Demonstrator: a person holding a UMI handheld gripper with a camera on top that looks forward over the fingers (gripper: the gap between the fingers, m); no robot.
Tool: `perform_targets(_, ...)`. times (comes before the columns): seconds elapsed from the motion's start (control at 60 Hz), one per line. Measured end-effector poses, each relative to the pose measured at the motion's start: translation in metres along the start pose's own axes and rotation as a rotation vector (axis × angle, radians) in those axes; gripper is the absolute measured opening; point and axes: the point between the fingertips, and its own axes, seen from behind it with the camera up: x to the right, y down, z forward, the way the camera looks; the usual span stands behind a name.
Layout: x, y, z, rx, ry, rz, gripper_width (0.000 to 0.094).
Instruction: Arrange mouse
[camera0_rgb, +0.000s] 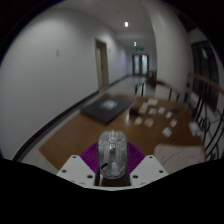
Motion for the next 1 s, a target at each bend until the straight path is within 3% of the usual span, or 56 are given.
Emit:
perform_targets(0.083, 0.066, -0.078, -0.094, 0.167, 0.103, 0.002, 0.0341)
perform_targets(0.15, 0.112, -0.099, -0.131, 0.224, 0.178, 0.044, 0.0339)
perform_targets(0.267, 0.225, -0.065, -0.209, 0.167, 0.331, 0.096, 0.0338)
perform_targets(0.283, 0.224, -0.044, -0.178, 0.143, 0.352, 0.104, 0.0339)
perform_targets(0.333, 0.254, 0.004, -0.181, 0.054, 0.387, 0.133, 0.0337)
perform_targets(0.417, 0.264, 0.072, -0.174, -0.073, 0.373, 0.178, 0.034)
perform_targets(0.567, 0.265, 0.124, -0.175, -0.165, 0.342, 0.188, 0.0371)
perform_targets(0.733, 0.269, 0.125, -0.186, -0.154, 0.309, 0.197, 0.052)
perform_targets(0.767, 0.267, 0.126, -0.192, -0.164, 0.288, 0.197, 0.0585)
perform_targets(0.85, 0.259, 0.128, -0.212, -0.194, 0.239, 0.187, 0.0884)
perform_targets(1.0, 0.257, 0.125, -0.278, -0.159, 0.174, 0.196, 0.0859)
